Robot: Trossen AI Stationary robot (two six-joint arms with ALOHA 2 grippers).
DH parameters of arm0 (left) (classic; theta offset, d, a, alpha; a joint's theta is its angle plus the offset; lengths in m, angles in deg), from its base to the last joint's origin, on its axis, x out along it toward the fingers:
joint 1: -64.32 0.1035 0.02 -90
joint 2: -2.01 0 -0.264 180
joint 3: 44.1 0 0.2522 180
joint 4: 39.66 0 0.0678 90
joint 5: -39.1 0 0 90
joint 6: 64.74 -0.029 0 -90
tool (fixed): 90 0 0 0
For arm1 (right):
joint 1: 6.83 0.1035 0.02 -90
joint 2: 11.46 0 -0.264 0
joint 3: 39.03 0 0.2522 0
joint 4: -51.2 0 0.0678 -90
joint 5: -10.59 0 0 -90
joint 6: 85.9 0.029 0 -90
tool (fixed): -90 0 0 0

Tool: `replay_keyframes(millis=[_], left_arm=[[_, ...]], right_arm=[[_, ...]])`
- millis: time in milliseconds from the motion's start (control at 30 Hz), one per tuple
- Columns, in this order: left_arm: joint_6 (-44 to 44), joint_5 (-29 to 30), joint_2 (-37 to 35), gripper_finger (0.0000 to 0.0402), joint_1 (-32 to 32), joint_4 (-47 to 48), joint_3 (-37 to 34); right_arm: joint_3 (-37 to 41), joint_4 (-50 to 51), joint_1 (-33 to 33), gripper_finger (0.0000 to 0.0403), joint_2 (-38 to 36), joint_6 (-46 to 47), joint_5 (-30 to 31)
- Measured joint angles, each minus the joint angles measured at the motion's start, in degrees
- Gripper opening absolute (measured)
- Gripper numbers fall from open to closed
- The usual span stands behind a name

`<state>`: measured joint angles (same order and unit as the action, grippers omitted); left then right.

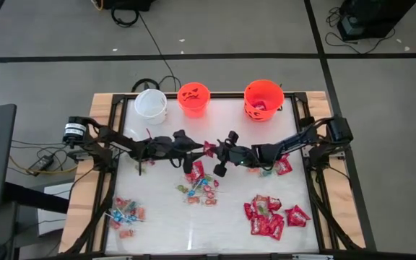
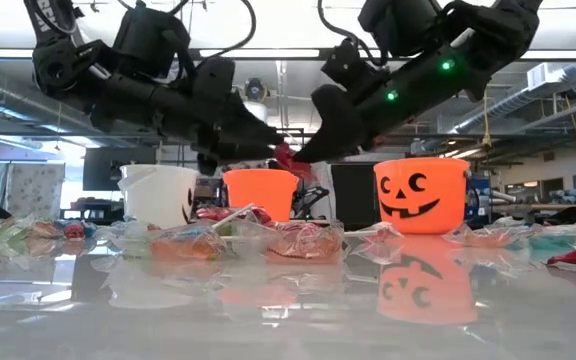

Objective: Sort candy by brand, put in halloween buckets
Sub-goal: Put the red candy into the right orange bucket

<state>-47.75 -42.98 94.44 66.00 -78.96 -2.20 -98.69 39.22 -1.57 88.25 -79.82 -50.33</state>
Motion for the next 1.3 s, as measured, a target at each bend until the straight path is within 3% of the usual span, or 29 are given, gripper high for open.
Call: replay_keyframes(millis=[200, 467, 633, 800, 1000, 1200, 1300], left_arm=[[-0.32, -0.88, -0.02, 0.0183, -0.46, -1.34, 0.38], [0.23, 0.15, -0.06, 0.0173, -0.48, 1.94, 0.42], [0.08, 0.61, -0.04, 0.0161, -0.48, 2.41, 0.42], [-1.16, 0.95, -0.04, 0.0119, -0.48, 2.45, 0.42], [-4.61, 1.01, -0.04, 0.0020, -0.06, 5.39, 0.42], [-6.12, 0.11, -0.04, 0.0018, 1.36, 5.92, 0.40], [-9.86, -2.96, -0.06, 0.0015, 1.18, 5.47, 0.40]], right_arm=[[0.01, -1.50, 1.15, 0.0003, 0.47, -2.90, 0.44], [0.00, -3.74, 4.39, 0.0003, 0.37, -9.16, 8.65], [-0.01, -4.60, 5.15, 0.0005, 0.34, -11.03, 8.80], [-0.03, -4.61, 5.13, 0.0012, 0.34, -11.24, 8.61], [-0.03, -4.58, 5.53, 0.0042, 0.30, -11.36, 9.13], [-0.03, -3.66, 6.42, 0.0067, -1.61, -12.94, 18.63], [-0.03, -0.92, 4.93, 0.0083, -5.35, -8.58, 15.68]])
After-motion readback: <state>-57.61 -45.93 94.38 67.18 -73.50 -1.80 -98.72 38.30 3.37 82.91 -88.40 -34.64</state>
